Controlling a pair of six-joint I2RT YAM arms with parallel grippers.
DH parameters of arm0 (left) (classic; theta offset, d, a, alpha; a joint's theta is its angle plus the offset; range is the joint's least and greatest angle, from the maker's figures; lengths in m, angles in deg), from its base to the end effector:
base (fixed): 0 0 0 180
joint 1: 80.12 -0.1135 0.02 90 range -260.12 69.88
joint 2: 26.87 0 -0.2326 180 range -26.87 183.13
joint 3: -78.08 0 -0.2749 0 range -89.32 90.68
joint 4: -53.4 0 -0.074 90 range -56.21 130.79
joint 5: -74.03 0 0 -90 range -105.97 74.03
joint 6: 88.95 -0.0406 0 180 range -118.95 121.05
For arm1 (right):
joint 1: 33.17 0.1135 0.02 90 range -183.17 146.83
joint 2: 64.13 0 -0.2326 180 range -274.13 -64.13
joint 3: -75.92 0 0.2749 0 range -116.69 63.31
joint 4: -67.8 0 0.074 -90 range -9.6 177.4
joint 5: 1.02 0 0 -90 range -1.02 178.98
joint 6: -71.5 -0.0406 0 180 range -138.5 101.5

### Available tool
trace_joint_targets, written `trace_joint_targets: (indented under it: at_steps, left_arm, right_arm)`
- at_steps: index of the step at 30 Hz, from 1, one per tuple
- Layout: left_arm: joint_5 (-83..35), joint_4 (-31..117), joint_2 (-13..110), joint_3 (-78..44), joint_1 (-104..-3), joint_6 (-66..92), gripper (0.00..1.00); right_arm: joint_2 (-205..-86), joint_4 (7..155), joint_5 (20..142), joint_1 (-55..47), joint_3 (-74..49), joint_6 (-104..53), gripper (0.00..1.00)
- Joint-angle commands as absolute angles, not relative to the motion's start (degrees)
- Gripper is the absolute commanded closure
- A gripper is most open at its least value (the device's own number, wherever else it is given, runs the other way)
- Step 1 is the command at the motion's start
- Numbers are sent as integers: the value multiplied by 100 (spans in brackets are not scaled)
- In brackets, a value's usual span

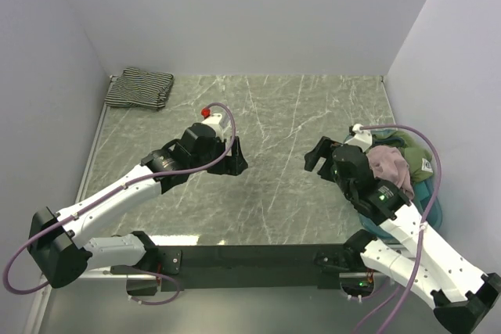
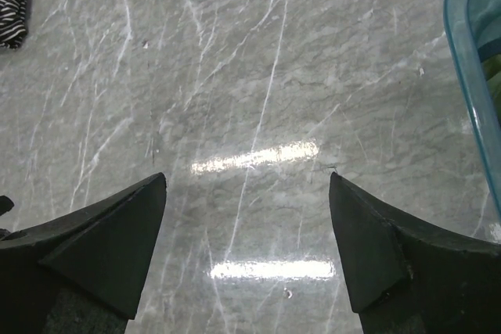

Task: Fold and stack the tank tops
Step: Grab the tank top from the pile

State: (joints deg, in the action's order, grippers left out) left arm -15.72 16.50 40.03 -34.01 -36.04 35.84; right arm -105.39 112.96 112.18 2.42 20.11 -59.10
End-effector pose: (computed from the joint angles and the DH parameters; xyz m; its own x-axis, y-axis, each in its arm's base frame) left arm 0.2131 -0.2061 0.2651 -0.7413 -0.0764 -0.6668 0.3289 0.8247 -0.4601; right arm 0.1777 0.1075 0.2793 -0.4831 0.3898 -0.7840 0.0727 0.9102 0.4078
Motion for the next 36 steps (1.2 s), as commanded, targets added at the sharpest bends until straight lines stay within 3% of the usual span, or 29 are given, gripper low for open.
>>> trace_joint_targets:
  at_steps: [1, 9, 14, 17, 25, 29, 36]
  left_arm:
    - [-1685, 1812, 3844, -3157, -3600, 3436, 15]
    - [-1650, 1759, 3764, -3140, -3600, 3427, 15]
    - [-1606, 1680, 3686, -3122, -3600, 3454, 15]
    - [-1615, 1575, 3624, -3113, -3617, 3445, 14]
    - [-1633, 1548, 3483, -3271, -3688, 3436, 14]
    - [-1677, 1574, 3501, -3351, -3740, 3401, 14]
    - [-1896, 1680, 3510, -3526, -3951, 3463, 14]
  right_arm:
    - [-10535, 11459, 11412, 224, 1524, -5980, 9]
    - [-11712, 12145, 11738, -442, 470, -5700, 7]
    - [-12107, 11855, 10921, -2389, 486, -5418, 6]
    - [-12353, 11820, 10673, -3025, 591, -5427, 9]
    - [-12153, 12127, 11849, -3300, 1022, -5910, 10]
    - [-11599, 12223, 12131, -3511, 1338, -6138, 10]
    - [-11774, 12251, 12107, -4047, 1698, -6112, 8]
